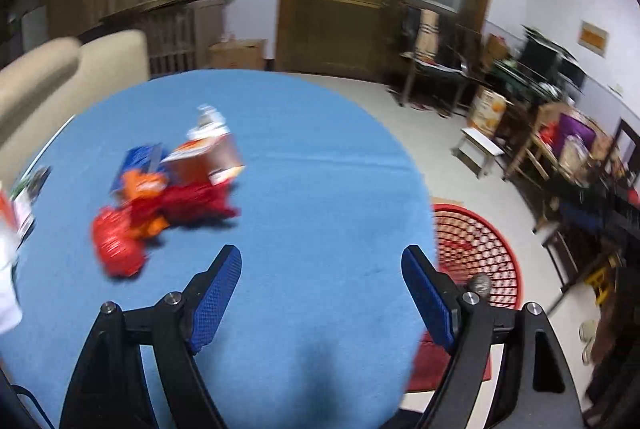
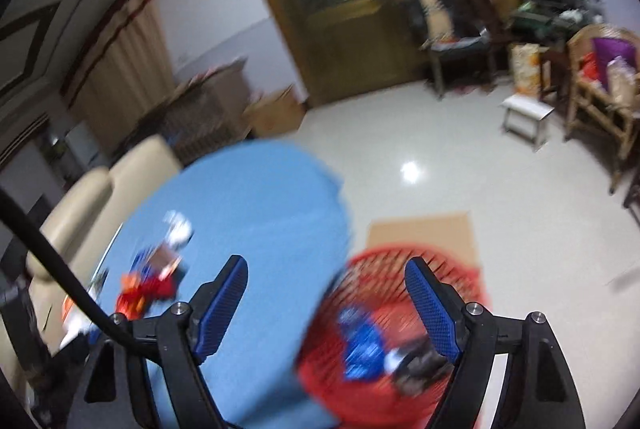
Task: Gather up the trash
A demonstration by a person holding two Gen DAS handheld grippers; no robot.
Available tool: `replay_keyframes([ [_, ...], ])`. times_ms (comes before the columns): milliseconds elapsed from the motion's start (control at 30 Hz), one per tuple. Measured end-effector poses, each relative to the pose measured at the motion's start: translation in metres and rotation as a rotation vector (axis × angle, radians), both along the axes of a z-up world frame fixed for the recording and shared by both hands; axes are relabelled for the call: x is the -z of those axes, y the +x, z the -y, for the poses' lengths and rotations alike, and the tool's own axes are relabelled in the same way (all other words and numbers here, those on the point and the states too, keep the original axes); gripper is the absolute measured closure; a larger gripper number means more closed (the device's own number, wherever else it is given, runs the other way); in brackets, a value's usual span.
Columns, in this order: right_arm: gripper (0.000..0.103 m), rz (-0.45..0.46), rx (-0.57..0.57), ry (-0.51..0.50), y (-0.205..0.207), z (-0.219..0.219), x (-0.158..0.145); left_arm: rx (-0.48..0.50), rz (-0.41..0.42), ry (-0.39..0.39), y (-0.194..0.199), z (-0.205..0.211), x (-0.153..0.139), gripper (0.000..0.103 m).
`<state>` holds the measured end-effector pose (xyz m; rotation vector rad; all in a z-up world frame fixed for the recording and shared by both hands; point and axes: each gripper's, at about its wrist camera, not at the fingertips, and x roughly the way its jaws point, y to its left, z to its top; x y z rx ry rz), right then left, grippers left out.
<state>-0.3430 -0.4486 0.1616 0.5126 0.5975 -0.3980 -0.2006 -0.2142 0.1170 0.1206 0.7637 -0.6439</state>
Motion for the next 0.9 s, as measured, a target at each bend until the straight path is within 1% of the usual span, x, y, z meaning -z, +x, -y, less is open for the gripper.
replay_keyframes([
  [167,0.019,-0.051,-0.068,-0.002,0.006,-0.044,0.017,-0.069,-0.013,-0.019,0.005,-0.041,0.008,0.020],
  [367,0.019,-0.083,-0.127,-0.020,0.014,-0.070,0.021,-0.114,-0.025,-0.055,0.004,-0.081,0.014,0.020],
  [500,0.019,-0.091,-0.160,-0.041,0.018,-0.090,0.018,-0.139,-0.028,-0.063,0.006,-0.093,0.015,0.020],
  [600,0.019,-0.095,-0.185,-0.046,0.024,-0.097,0.018,-0.160,-0.028,-0.063,0.007,-0.100,0.016,0.020],
  [733,0.019,-0.100,-0.207,-0.040,0.028,-0.102,0.022,-0.176,-0.026,-0.058,0.010,-0.105,0.017,0.020],
  [900,0.019,-0.104,-0.213,-0.018,0.030,-0.100,0.030,-0.184,-0.024,-0.032,0.013,-0.103,0.019,0.020],
])
